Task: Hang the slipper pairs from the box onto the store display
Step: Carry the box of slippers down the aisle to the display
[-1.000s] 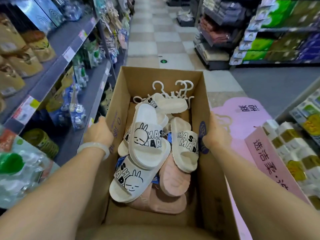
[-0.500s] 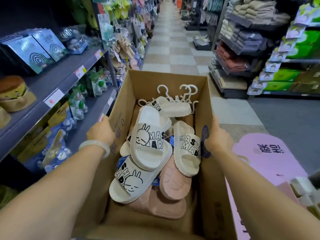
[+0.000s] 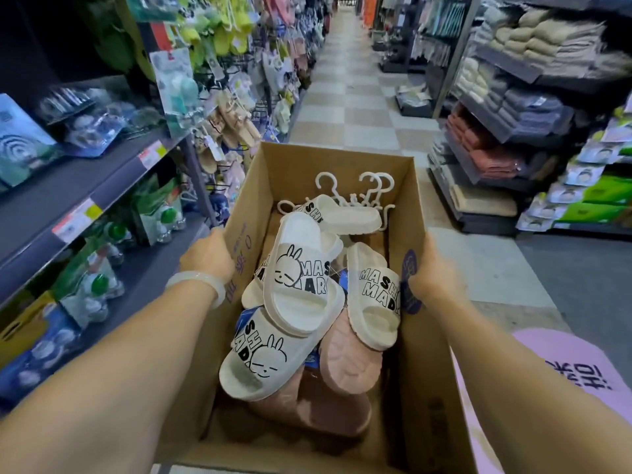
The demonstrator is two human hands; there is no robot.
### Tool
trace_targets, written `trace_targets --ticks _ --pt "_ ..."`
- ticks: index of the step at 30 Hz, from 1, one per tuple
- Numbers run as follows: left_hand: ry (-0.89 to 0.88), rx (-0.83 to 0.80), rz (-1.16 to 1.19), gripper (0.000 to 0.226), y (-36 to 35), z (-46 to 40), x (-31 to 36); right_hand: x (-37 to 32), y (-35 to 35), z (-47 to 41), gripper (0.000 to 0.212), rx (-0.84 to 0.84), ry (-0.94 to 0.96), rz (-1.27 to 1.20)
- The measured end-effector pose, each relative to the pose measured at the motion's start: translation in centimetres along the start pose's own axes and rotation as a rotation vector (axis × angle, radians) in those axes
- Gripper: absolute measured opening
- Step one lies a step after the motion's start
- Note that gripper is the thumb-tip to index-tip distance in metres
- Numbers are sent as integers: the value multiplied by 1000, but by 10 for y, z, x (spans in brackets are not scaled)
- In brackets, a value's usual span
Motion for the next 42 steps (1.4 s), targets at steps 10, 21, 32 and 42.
trace_targets --ticks 10,21,32,42 --pt "-13 7 -22 29 -17 -189 168 22 -8 -247 57 1 -13 41" --pt "48 12 11 26 -57 -401 331 47 -39 -535 65 -58 44 -41" --pt "-6 -25 4 37 -96 -654 503 54 -78 -816 61 -72 -18 -1" --pt "-88 -11 -14 16 -107 -848 674 75 -97 -1053 44 -22 -103 -56"
Point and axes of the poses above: each hand's wrist, its own z-axis away from the middle knuckle, its own y-axis out of the back of the hand, x = y × z, the point moved 9 cm from there along -z, towards the middle knuckle, and after that the axes turned 15 degrees about y, right-handed, at the moved point
